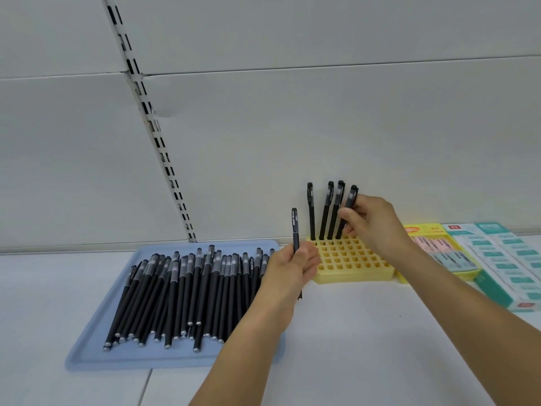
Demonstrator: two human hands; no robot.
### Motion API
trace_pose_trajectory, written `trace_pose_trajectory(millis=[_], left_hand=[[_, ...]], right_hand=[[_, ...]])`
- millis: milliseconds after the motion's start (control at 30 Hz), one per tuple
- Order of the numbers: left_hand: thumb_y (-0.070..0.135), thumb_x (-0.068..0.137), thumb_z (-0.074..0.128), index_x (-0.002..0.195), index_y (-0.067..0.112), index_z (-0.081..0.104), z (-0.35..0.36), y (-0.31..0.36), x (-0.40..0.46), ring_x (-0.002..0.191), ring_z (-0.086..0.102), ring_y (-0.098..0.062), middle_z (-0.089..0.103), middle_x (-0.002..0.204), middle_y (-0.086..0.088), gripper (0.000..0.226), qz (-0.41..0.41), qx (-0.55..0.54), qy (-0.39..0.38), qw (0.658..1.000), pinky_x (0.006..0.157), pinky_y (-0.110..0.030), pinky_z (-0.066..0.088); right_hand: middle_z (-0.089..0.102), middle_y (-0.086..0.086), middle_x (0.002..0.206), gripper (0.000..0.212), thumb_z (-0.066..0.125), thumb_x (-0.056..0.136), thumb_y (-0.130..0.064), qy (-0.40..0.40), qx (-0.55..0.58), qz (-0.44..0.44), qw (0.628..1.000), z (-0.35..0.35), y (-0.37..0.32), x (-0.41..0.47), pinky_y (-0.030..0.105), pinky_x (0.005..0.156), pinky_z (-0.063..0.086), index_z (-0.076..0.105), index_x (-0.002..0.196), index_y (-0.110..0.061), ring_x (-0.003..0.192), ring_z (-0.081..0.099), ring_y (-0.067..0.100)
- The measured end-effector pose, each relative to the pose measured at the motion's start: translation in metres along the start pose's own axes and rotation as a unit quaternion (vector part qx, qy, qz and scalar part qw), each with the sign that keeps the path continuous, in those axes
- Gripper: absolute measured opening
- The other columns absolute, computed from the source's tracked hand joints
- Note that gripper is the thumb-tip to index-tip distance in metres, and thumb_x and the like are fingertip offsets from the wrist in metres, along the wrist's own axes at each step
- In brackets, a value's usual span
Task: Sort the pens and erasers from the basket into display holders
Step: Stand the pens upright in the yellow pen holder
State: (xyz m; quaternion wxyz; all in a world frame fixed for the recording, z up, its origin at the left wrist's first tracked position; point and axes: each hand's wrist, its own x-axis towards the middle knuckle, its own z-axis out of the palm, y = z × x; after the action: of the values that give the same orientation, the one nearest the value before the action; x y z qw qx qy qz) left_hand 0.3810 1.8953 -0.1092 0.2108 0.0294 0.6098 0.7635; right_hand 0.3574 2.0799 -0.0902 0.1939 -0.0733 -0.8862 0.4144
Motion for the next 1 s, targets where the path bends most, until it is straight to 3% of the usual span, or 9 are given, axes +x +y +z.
trace_pose_trajectory(millis=[133, 200, 300, 367, 433, 533, 600, 900, 1000], left_hand=[[0.018, 0.104, 0.040, 0.100, 0.016, 0.063, 0.001, 0.000, -0.002, 0.104, 0.066, -0.014, 0.069, 0.110, -0.006, 0.023, 0.025, 0.030, 0.020, 0.999, 0.094, -0.029, 0.053], [0.019, 0.104, 0.040, 0.105, 0.016, 0.062, 0.005, 0.001, -0.001, 0.099, 0.067, -0.016, 0.070, 0.107, -0.005, 0.023, 0.052, 0.065, 0.018, 0.996, 0.086, -0.029, 0.056], [0.020, 0.104, 0.038, 0.114, 0.015, 0.061, 0.021, 0.002, -0.003, 0.090, 0.069, -0.018, 0.070, 0.103, -0.005, 0.025, 0.088, 0.154, -0.041, 0.983, 0.083, -0.031, 0.058], [0.023, 0.104, 0.039, 0.116, 0.018, 0.061, 0.029, 0.003, -0.004, 0.092, 0.068, -0.017, 0.070, 0.103, -0.002, 0.025, 0.116, 0.221, -0.071, 0.966, 0.088, -0.035, 0.056], [0.029, 0.103, 0.043, 0.124, 0.022, 0.057, 0.025, 0.004, -0.002, 0.105, 0.060, -0.012, 0.065, 0.113, 0.005, 0.027, 0.171, 0.349, -0.064, 0.919, 0.095, -0.033, 0.049], [0.033, 0.101, 0.046, 0.139, 0.020, 0.048, 0.011, -0.001, 0.006, 0.128, 0.043, -0.016, 0.050, 0.139, 0.001, 0.041, 0.248, 0.582, -0.050, 0.773, 0.105, -0.032, 0.037], [0.032, 0.100, 0.048, 0.136, 0.017, 0.053, 0.005, -0.007, 0.011, 0.133, 0.039, -0.018, 0.044, 0.145, 0.001, 0.039, 0.233, 0.630, -0.065, 0.738, 0.106, -0.033, 0.037], [0.025, 0.098, 0.050, 0.128, 0.023, 0.059, -0.002, -0.018, 0.020, 0.126, 0.041, -0.009, 0.049, 0.136, 0.010, 0.031, 0.225, 0.605, -0.045, 0.762, 0.099, -0.033, 0.045], [0.025, 0.099, 0.049, 0.129, 0.022, 0.058, -0.001, -0.016, 0.020, 0.125, 0.042, -0.011, 0.050, 0.133, 0.008, 0.031, 0.233, 0.632, -0.049, 0.738, 0.094, -0.034, 0.047]], right_hand=[[0.058, -0.005, 0.087, 0.030, 0.065, 0.088, -0.038, 0.078, -0.076, 0.030, 0.994, -0.005, -0.004, -0.011, 0.040, 0.074, 0.052, 0.055, 0.106, -0.016, 0.079, 0.058, 0.014], [0.058, -0.005, 0.083, 0.027, 0.064, 0.088, -0.042, 0.106, -0.029, 0.008, 0.994, -0.008, -0.018, -0.029, 0.035, 0.068, 0.048, 0.057, 0.101, -0.020, 0.075, 0.055, 0.014], [0.063, -0.004, 0.067, 0.020, 0.066, 0.088, -0.032, -0.033, 0.069, -0.024, 0.997, -0.004, -0.036, -0.046, 0.030, 0.061, 0.044, 0.066, 0.077, -0.016, 0.063, 0.054, 0.015], [0.055, 0.000, 0.058, 0.027, 0.068, 0.088, -0.024, -0.045, 0.094, -0.024, 0.994, -0.007, -0.037, -0.046, 0.027, 0.054, 0.040, 0.061, 0.070, -0.006, 0.054, 0.048, 0.013], [0.056, -0.001, 0.057, 0.024, 0.066, 0.090, -0.021, 0.014, 0.117, -0.006, 0.993, -0.019, -0.034, -0.039, 0.025, 0.052, 0.041, 0.061, 0.072, -0.005, 0.051, 0.049, 0.010], [0.066, 0.004, 0.068, 0.013, 0.062, 0.093, -0.021, 0.097, 0.106, 0.008, 0.990, -0.034, -0.020, -0.027, 0.036, 0.061, 0.056, 0.064, 0.084, -0.012, 0.056, 0.065, 0.014], [0.068, 0.006, 0.073, 0.009, 0.060, 0.094, -0.020, 0.108, 0.073, 0.006, 0.991, -0.034, -0.012, -0.020, 0.042, 0.070, 0.059, 0.064, 0.087, -0.015, 0.061, 0.068, 0.014], [0.066, 0.003, 0.072, 0.016, 0.055, 0.096, -0.024, 0.064, -0.067, -0.022, 0.995, -0.022, -0.001, -0.008, 0.043, 0.074, 0.056, 0.061, 0.089, -0.012, 0.067, 0.067, 0.016], [0.066, 0.003, 0.068, 0.017, 0.056, 0.096, -0.024, 0.034, -0.093, -0.018, 0.995, -0.018, -0.001, -0.006, 0.042, 0.075, 0.055, 0.064, 0.090, -0.010, 0.069, 0.066, 0.020]])
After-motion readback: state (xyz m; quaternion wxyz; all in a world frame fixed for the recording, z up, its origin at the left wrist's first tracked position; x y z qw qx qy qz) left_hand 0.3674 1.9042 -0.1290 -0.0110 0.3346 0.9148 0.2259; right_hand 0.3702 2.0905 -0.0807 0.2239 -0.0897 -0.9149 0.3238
